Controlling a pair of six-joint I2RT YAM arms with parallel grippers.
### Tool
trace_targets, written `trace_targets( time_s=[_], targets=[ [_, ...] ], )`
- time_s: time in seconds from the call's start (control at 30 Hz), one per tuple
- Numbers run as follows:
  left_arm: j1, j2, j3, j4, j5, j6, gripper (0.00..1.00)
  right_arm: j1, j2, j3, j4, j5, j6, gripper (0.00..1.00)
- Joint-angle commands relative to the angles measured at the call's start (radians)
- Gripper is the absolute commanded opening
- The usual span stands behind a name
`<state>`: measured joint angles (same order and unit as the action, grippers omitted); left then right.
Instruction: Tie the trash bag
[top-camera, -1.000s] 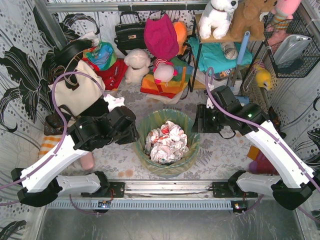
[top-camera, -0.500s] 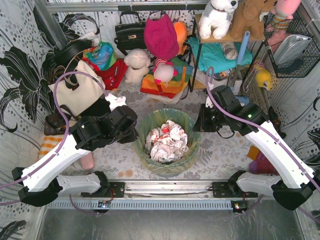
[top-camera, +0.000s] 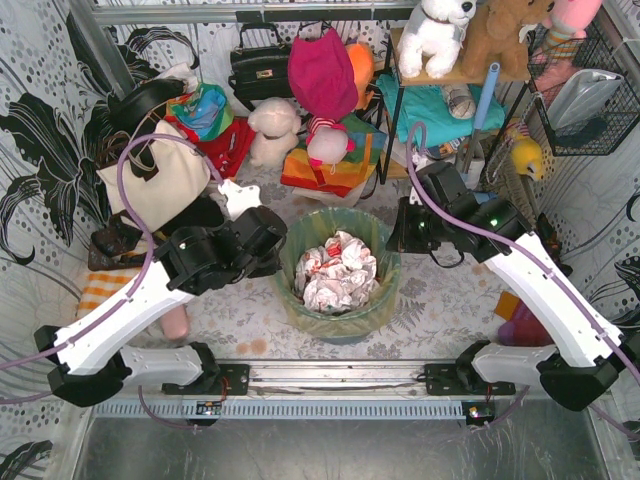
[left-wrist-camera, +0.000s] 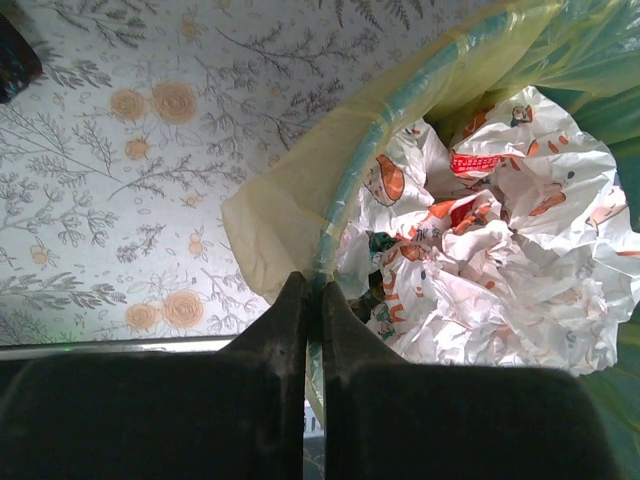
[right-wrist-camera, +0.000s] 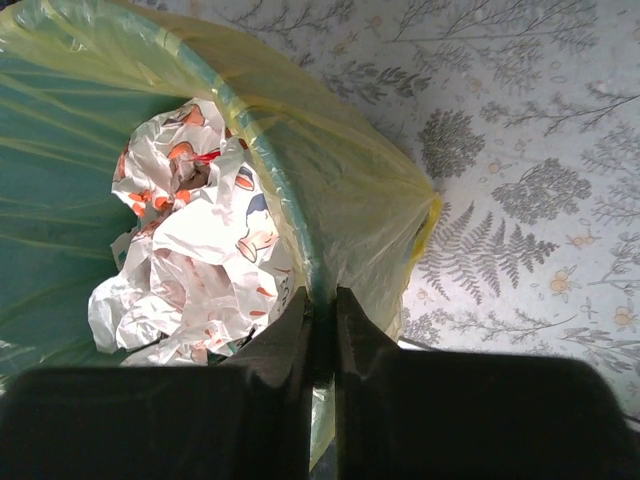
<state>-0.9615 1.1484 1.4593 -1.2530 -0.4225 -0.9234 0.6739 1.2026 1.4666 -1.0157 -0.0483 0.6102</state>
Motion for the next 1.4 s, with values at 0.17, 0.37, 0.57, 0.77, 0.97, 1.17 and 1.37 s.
trace_targets(
  time_s=[0.17, 0.37, 0.57, 0.77, 0.97, 1.17, 1.37],
  targets=[
    [0.043, 0.064, 0.087, 0.100, -0.091, 0.078, 0.00, -0.005, 0.063, 0.087, 0.078, 0.137, -0.026, 0.00],
    [0.098, 0.089, 0.075, 0.149, -0.053, 0.130, 0.00, -0.014, 0.101, 0.112, 0.078, 0.164, -0.060, 0.00],
    [0.126, 0.097, 0.050, 0.170, -0.023, 0.150, 0.19, -0.029, 0.105, 0.100, 0.083, 0.172, -0.075, 0.11],
    [0.143, 0.077, 0.045, 0.179, -0.014, 0.147, 0.49, -0.036, 0.078, 0.130, 0.070, 0.182, -0.089, 0.42],
    [0.151, 0.040, 0.052, 0.161, -0.039, 0.150, 0.62, -0.039, 0.047, 0.217, 0.014, 0.199, -0.112, 0.52],
    [0.156, -0.006, 0.076, 0.097, -0.103, 0.127, 0.70, -0.040, -0.015, 0.241, -0.045, 0.263, -0.108, 0.54],
    [0.158, -0.113, -0.009, 0.065, -0.156, 0.057, 0.73, -0.040, -0.122, 0.144, -0.056, 0.343, -0.072, 0.53]
  ],
)
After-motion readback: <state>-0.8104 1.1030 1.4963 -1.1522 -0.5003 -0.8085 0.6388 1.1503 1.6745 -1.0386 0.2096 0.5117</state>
